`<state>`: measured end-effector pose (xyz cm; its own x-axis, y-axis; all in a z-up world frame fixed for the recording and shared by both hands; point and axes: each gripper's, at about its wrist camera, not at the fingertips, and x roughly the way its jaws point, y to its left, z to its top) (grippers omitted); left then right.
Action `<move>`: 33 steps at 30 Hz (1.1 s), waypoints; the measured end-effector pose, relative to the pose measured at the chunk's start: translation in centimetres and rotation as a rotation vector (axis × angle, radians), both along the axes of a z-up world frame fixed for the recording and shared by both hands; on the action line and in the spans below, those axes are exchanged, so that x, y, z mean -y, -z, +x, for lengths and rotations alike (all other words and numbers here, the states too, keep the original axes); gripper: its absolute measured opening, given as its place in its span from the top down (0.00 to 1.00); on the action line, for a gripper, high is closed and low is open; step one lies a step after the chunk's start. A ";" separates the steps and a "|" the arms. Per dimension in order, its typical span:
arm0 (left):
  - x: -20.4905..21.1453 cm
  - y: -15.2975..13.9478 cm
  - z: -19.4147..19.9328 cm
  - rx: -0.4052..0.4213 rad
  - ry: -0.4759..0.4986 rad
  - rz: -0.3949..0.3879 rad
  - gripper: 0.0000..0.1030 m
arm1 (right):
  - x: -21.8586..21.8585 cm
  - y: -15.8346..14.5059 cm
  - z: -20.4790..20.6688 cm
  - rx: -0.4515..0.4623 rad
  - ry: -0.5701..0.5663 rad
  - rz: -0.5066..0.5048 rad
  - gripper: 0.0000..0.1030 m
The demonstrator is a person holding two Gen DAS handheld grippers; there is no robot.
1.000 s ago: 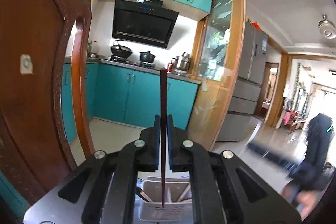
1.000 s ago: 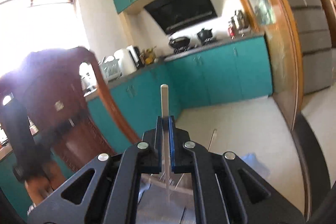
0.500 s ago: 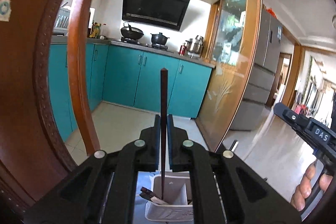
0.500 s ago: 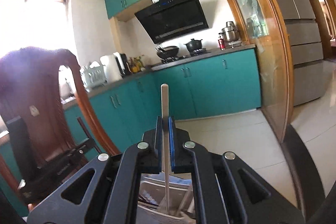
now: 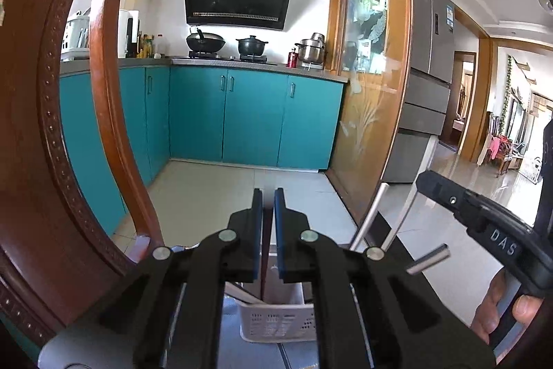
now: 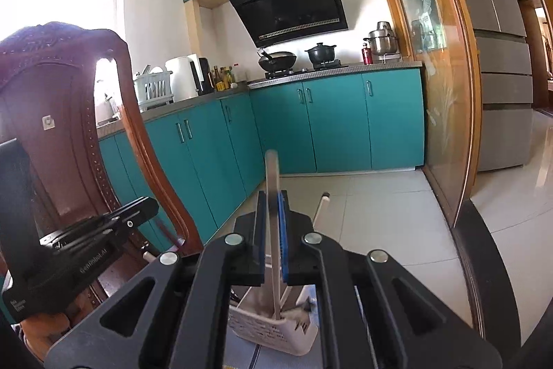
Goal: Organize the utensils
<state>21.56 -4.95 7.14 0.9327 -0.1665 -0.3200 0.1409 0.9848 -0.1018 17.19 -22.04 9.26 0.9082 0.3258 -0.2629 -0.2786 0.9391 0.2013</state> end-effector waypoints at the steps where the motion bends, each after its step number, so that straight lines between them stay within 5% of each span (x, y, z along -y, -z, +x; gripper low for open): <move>1: 0.1 -0.1 -0.6 0.006 0.002 0.004 0.91 | 0.3 -0.1 -0.5 0.007 0.001 0.007 0.90; 4: 0.3 -0.4 -2.9 0.025 0.002 0.042 0.88 | 1.3 -0.5 -3.1 0.042 -0.017 0.037 0.88; 6: 0.7 -0.5 -5.0 0.035 0.013 0.080 0.85 | 2.0 -0.9 -5.7 0.078 -0.025 0.048 0.64; 8: 0.5 0.0 -7.2 0.042 0.006 0.097 0.68 | 2.8 -0.4 -9.4 0.118 -0.008 0.046 0.41; 10: 0.0 0.8 -9.3 0.025 -0.011 0.093 0.48 | 3.3 0.8 -12.3 0.122 0.003 0.035 0.38; 14: -0.5 2.6 -13.0 -0.067 -0.012 0.087 0.41 | 2.9 4.2 -16.4 0.003 0.006 -0.016 0.29; 18: -1.1 2.5 -17.5 -0.080 -0.019 0.043 0.23 | 1.8 4.1 -20.7 0.046 0.031 -0.101 0.05; 25: -0.7 1.5 -23.9 -0.019 -0.069 0.116 0.04 | -0.5 2.8 -25.1 0.130 0.075 -0.256 0.03; 33: -0.8 0.5 -26.9 0.020 -0.111 0.140 0.04 | 0.6 2.6 -26.1 0.129 0.104 -0.222 0.03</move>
<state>-5.30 -4.20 6.62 0.9494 -0.0174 -0.3137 0.0313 0.9987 0.0393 -8.93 -22.68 6.70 0.9643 0.1766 -0.1975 -0.1886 0.9811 -0.0436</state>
